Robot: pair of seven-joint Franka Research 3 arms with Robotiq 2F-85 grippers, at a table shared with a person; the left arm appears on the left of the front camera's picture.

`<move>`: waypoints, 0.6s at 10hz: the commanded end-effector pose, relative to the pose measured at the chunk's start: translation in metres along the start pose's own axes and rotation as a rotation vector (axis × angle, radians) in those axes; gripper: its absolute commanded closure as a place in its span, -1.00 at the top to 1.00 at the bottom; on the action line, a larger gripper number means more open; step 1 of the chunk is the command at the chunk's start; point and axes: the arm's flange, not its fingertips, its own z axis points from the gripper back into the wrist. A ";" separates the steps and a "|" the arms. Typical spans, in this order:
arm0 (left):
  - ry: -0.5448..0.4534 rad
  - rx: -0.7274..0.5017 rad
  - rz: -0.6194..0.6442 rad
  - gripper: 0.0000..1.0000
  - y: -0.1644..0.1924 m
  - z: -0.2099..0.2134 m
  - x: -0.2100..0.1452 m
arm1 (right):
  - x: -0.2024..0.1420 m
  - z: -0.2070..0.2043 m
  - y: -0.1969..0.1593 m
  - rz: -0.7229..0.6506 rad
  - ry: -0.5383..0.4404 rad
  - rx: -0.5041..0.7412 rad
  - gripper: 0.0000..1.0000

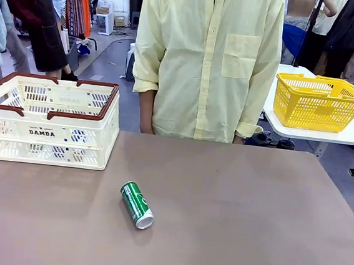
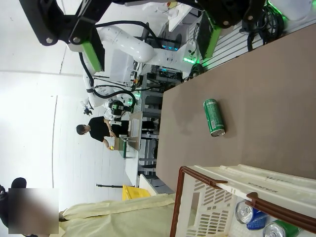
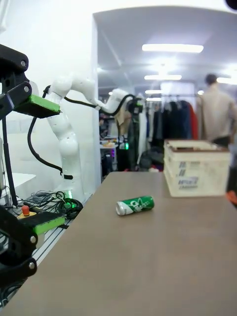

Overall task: Place the drinks into the Shopping basket.
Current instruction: Pick up one drink and place it into the Shopping basket.

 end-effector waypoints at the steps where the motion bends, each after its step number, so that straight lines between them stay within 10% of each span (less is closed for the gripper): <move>1: 0.131 0.069 -0.077 1.00 -0.037 -0.047 -0.018 | -0.001 0.002 0.004 -0.020 -0.004 -0.005 1.00; 4: 0.406 0.478 -0.113 1.00 -0.105 -0.201 -0.081 | -0.001 0.002 0.004 -0.020 -0.004 -0.005 1.00; 6: 0.300 0.663 -0.149 1.00 -0.116 -0.276 -0.116 | -0.001 0.002 0.004 -0.020 -0.004 -0.005 1.00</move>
